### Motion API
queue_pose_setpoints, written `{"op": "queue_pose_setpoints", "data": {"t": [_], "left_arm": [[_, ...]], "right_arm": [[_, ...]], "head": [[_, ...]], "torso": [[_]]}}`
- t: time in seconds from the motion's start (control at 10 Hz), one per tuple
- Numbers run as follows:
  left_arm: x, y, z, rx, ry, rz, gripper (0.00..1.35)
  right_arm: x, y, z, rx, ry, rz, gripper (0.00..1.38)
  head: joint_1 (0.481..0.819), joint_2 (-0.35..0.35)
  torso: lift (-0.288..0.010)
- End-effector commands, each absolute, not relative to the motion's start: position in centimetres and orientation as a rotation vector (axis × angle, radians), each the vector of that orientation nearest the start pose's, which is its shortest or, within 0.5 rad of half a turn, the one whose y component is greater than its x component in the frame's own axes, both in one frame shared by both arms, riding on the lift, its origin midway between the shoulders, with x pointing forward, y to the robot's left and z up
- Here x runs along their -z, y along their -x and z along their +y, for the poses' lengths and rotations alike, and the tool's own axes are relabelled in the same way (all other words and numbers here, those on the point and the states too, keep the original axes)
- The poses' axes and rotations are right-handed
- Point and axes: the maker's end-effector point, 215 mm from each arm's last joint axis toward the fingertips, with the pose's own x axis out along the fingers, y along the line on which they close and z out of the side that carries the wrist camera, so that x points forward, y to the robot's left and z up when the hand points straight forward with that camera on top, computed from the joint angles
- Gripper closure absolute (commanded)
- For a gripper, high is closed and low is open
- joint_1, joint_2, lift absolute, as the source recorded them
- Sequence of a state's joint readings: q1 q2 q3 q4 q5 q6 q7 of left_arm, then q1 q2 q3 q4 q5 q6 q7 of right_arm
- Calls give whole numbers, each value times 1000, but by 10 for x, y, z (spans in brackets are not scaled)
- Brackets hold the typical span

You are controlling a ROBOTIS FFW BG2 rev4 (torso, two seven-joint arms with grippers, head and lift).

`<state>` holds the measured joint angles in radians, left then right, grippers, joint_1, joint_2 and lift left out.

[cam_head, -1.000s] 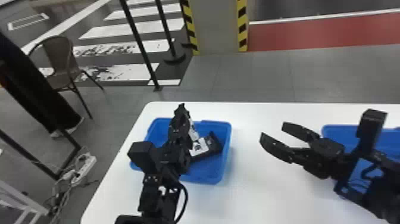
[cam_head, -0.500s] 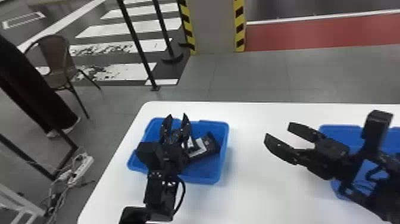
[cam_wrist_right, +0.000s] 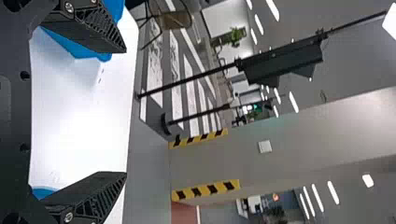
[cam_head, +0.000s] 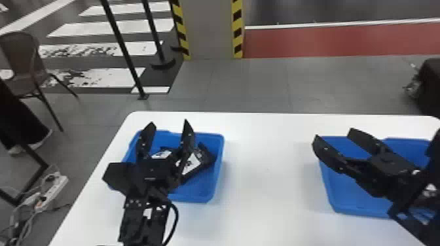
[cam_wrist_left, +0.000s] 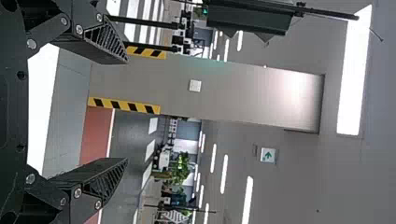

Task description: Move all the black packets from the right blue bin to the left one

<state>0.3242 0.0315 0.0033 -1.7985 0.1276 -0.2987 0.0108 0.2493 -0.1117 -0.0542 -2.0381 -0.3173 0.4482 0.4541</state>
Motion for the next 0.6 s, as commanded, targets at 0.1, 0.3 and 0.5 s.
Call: {"op": "queue_pose_setpoints", "data": {"t": [0.1,0.3,0.5], "left_arm": [[317,-467,244,-18,116,-144,303],[325,-461,223,16,148,-108,311],[333,-461,205,60,158,-70,311]], "right_arm": [[351,-471,-212,-320,-173,332,94],[371,-460,-257,-145,-120,475,96],[396,-457,-302,11,-87,595,99]], "head": [[695,84],[695,16],[695,-56]], "torso": [[-110],[-110],[-110]]}}
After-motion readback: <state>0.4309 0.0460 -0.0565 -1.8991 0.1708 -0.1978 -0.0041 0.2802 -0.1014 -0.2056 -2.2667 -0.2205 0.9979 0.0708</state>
